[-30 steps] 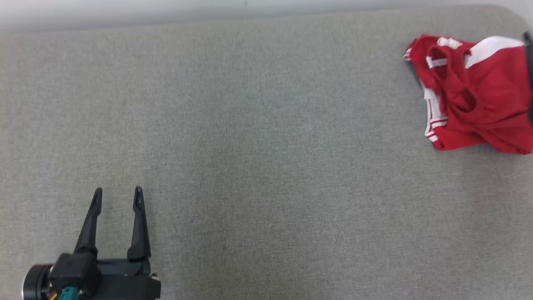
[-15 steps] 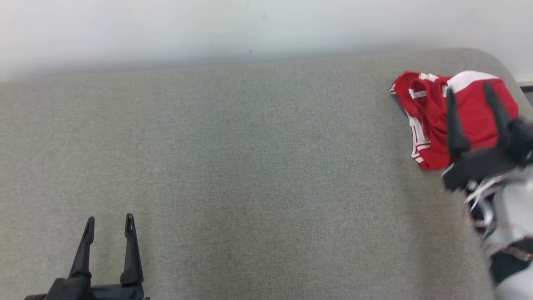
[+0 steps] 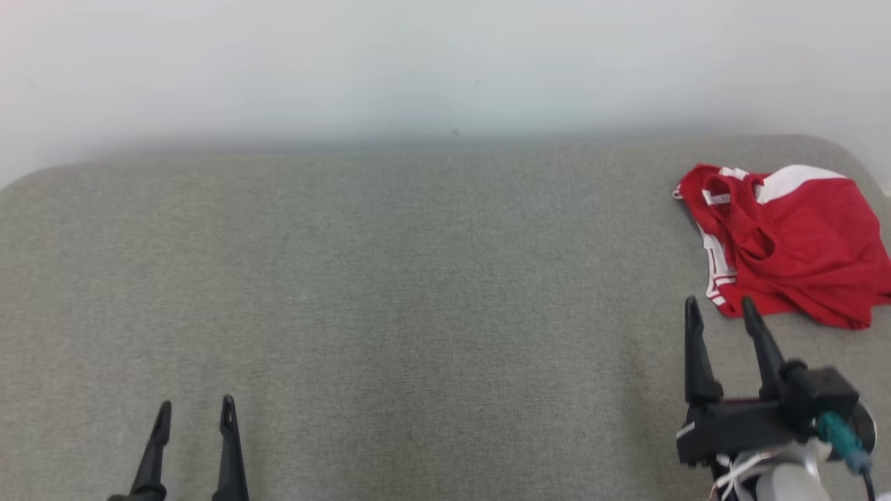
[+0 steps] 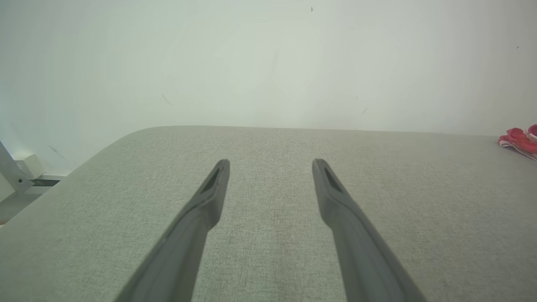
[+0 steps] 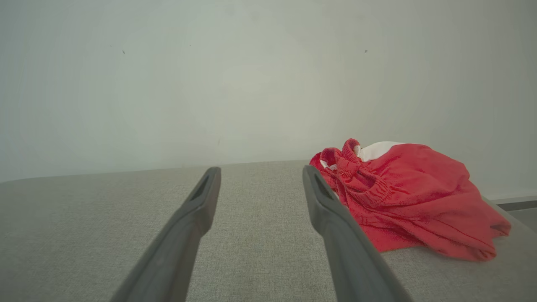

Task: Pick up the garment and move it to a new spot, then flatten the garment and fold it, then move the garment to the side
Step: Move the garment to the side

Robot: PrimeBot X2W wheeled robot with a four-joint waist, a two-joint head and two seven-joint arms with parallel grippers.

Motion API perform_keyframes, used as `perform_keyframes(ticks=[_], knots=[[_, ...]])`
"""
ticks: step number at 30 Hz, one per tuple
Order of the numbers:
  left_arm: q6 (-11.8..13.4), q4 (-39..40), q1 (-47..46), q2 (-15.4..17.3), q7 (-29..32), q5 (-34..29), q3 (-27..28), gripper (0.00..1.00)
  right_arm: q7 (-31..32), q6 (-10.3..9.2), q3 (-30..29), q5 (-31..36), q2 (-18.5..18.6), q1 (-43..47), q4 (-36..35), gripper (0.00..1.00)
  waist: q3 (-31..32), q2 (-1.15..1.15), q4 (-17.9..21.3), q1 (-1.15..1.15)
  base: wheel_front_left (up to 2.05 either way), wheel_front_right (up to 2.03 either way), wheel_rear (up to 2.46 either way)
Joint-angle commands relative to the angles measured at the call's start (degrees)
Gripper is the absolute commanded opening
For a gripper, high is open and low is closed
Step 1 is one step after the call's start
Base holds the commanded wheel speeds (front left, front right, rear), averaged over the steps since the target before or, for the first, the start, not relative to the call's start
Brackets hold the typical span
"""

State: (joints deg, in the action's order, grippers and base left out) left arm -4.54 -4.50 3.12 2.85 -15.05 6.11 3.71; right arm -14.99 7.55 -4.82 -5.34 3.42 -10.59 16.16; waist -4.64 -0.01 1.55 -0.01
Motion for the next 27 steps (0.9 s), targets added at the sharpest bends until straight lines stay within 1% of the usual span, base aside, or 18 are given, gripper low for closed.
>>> perform_keyframes(ticks=[1,4,7,11,14,21,27], knots=[[0.04,-0.36,0.82,0.07,-0.14,-0.04,-0.23,1.0,-0.21,-0.15,0.14,-0.37,-0.39,2.0,-1.26,1.0,1.29,0.01,-1.14,0.01,0.0,0.0,0.0],[0.43,-0.58,1.62,0.06,-0.15,0.05,-0.4,1.0,-0.21,-0.15,1.76,-1.98,-0.54,5.33,-3.64,1.0,2.22,0.01,-1.73,0.01,0.0,0.0,0.0],[0.41,-0.78,1.9,0.07,-0.14,-0.3,-0.59,1.0,-0.21,-0.15,3.3,-2.8,-0.57,7.42,-4.54,1.0,2.76,0.01,-1.97,0.01,0.0,0.0,0.0],[0.48,-1.27,2.22,0.06,-0.14,-0.89,-1.18,1.0,-0.22,-0.15,5.06,-2.24,-0.5,10.92,-6.02,1.0,3.85,0.01,-2.51,0.01,0.0,0.0,0.0],[0.81,-1.56,3.02,0.06,-0.15,-1.13,-1.72,1.0,-0.22,-0.15,4.69,-2.85,-0.52,13.32,-6.74,1.0,4.62,0.01,-2.95,0.01,0.0,0.0,0.0],[1.48,-1.21,3.44,0.07,-0.15,-2.23,-2.54,1.0,-0.21,-0.15,5.03,-2.87,-0.53,15.56,-7.38,1.0,5.46,0.01,-2.94,0.01,0.0,0.0,0.0],[1.88,-0.88,4.17,0.06,-0.15,-1.0,-2.44,1.0,-0.21,-0.15,5.38,-3.12,-0.55,16.2,-7.47,1.0,5.83,0.01,-3.04,0.01,0.0,0.0,0.0]])
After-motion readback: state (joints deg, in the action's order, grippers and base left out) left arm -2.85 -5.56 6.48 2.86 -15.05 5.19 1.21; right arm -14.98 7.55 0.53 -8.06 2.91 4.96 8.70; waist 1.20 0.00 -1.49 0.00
